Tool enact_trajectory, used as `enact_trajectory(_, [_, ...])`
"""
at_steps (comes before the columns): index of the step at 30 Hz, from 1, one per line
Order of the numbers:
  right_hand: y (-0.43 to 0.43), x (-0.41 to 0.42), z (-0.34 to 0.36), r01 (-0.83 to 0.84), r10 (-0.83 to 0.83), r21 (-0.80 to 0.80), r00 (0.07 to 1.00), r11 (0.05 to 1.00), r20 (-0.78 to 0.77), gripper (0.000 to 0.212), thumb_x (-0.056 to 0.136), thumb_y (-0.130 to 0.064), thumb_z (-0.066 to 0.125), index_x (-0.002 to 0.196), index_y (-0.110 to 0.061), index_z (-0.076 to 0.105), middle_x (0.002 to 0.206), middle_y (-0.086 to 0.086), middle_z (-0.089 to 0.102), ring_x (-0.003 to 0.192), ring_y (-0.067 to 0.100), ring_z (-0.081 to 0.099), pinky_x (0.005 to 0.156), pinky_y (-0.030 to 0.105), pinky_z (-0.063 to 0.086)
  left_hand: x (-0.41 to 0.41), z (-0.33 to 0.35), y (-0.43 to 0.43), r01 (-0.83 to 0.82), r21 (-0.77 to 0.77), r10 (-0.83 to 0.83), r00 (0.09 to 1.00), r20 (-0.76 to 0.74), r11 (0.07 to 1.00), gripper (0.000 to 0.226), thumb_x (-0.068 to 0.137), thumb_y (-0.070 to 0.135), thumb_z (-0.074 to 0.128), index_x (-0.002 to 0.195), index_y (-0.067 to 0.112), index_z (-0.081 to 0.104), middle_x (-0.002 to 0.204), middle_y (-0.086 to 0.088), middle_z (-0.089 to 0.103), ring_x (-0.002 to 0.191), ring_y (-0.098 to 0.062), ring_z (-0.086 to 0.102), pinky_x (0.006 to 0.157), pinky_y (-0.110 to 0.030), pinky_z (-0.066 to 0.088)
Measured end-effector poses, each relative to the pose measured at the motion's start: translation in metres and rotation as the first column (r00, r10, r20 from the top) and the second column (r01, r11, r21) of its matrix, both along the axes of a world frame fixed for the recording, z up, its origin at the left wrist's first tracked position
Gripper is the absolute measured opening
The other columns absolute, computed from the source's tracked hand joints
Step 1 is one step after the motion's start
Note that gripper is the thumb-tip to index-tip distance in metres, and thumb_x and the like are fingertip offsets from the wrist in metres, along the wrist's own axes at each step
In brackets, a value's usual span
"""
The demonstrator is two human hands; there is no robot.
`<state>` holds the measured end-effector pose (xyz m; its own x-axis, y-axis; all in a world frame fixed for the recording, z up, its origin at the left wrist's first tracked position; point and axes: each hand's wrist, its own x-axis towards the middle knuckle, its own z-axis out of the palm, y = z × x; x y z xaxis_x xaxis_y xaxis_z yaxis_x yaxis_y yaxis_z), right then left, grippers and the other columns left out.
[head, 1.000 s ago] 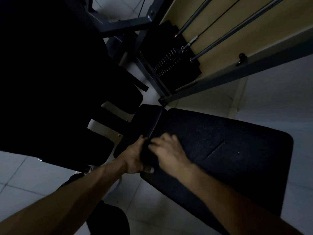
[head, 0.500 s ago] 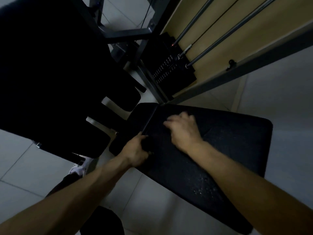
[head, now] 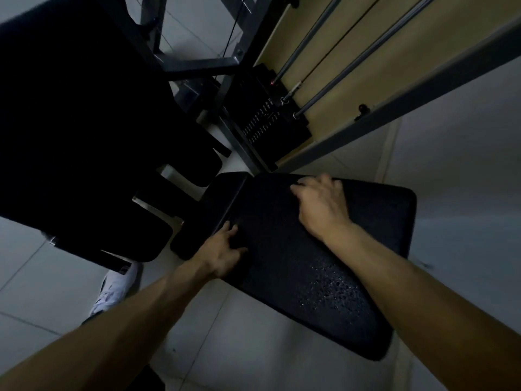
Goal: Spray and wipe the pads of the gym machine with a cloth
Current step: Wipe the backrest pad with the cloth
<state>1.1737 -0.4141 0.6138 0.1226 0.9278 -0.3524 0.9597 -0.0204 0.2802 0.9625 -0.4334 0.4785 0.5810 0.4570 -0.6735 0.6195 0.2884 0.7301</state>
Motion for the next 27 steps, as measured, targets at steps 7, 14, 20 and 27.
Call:
enact_trajectory(7, [-0.074,-0.041,-0.001,-0.352,0.258,-0.197,0.886,0.915,-0.385,0.049,0.088,-0.009,0.071,0.134,-0.026,0.068,0.141,0.0,0.062,0.116,0.028,0.053,0.082,0.038,0.033,0.0,0.012,0.01,-0.01,0.008,0.011,0.999,-0.039,1.0,0.075,0.099,0.039,0.062,0.162,0.021,0.025,0.172,0.001,0.008,0.156,-0.021,0.017,0.125,-0.029,0.017])
enact_trajectory(14, [-0.008,0.05,0.03,0.065,-0.052,0.136,0.994,0.989,-0.097,0.044,0.092,-0.001,0.064,0.133,-0.016,0.069,0.136,0.012,0.066,0.123,0.037,0.058,0.105,0.048,0.045,0.037,0.044,0.003,0.115,0.03,-0.116,0.991,0.058,0.993,0.081,0.097,0.054,0.061,0.162,0.039,0.016,0.172,0.001,-0.006,0.157,-0.034,0.0,0.128,-0.043,0.008])
enact_trajectory(20, [-0.093,-0.024,0.014,-0.215,0.198,-0.009,0.914,0.977,-0.355,0.062,0.061,0.004,0.089,0.12,-0.01,0.075,0.125,0.016,0.07,0.115,0.037,0.068,0.107,0.051,0.047,0.034,0.043,0.001,0.138,0.033,-0.14,0.988,0.068,0.99,0.083,0.098,0.051,0.06,0.163,0.037,0.01,0.171,-0.003,-0.011,0.156,-0.036,-0.004,0.128,-0.047,0.007])
enact_trajectory(27, [-0.039,0.069,0.057,-0.042,0.053,0.06,0.979,0.997,-0.196,0.049,0.087,0.006,0.069,0.131,-0.014,0.07,0.138,0.013,0.065,0.135,0.038,0.055,0.118,0.057,0.035,0.031,0.044,0.004,0.162,-0.012,-0.161,0.984,0.071,0.987,0.086,0.096,0.056,0.06,0.162,0.04,0.007,0.17,0.003,-0.015,0.157,-0.033,-0.008,0.128,-0.049,0.007])
